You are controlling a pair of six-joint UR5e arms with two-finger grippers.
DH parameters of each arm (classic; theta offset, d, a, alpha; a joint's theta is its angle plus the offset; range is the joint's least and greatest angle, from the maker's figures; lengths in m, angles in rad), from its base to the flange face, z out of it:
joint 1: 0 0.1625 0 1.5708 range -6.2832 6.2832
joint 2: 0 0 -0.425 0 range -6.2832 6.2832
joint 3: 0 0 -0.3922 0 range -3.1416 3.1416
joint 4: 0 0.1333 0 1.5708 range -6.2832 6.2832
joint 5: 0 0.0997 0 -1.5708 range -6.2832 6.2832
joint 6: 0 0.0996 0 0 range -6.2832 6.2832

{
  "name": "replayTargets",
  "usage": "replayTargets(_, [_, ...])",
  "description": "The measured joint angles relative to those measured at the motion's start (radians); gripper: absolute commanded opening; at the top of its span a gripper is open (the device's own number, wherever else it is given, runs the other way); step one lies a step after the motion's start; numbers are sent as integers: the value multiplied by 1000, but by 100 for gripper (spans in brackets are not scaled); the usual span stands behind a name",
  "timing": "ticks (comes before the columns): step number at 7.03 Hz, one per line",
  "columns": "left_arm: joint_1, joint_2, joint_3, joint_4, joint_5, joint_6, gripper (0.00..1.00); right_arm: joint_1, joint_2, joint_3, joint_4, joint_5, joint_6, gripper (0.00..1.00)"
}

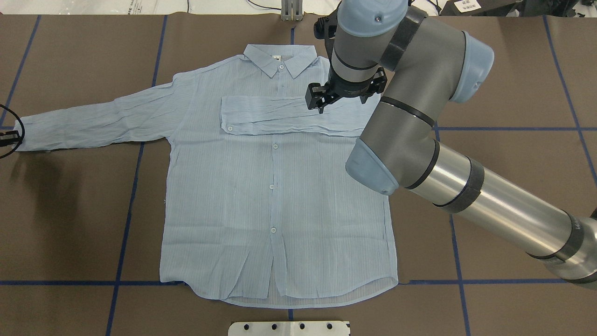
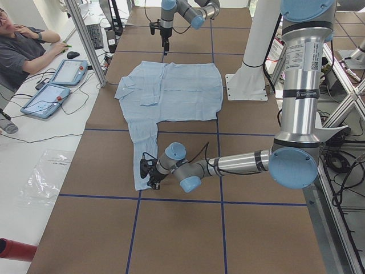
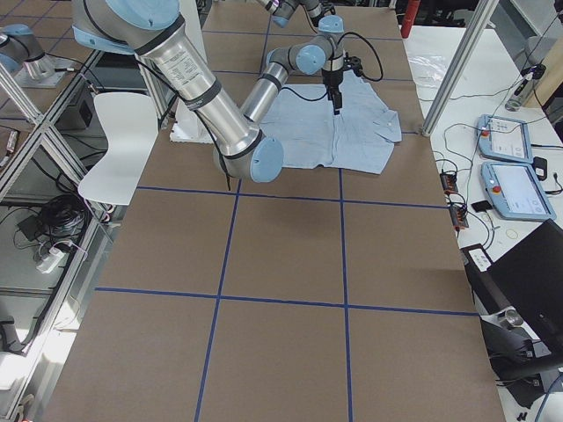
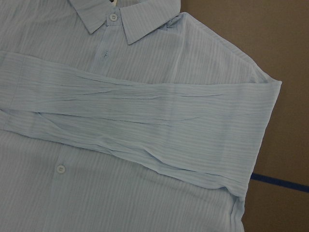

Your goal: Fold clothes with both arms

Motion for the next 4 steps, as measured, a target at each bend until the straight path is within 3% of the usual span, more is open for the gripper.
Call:
replayTargets(2, [0, 1, 0, 1, 0, 3, 43, 0, -1, 0, 0, 1, 0, 100])
replayTargets(4, [-1, 2, 1, 1, 0, 20, 49, 0, 1, 0, 1, 0, 0, 100])
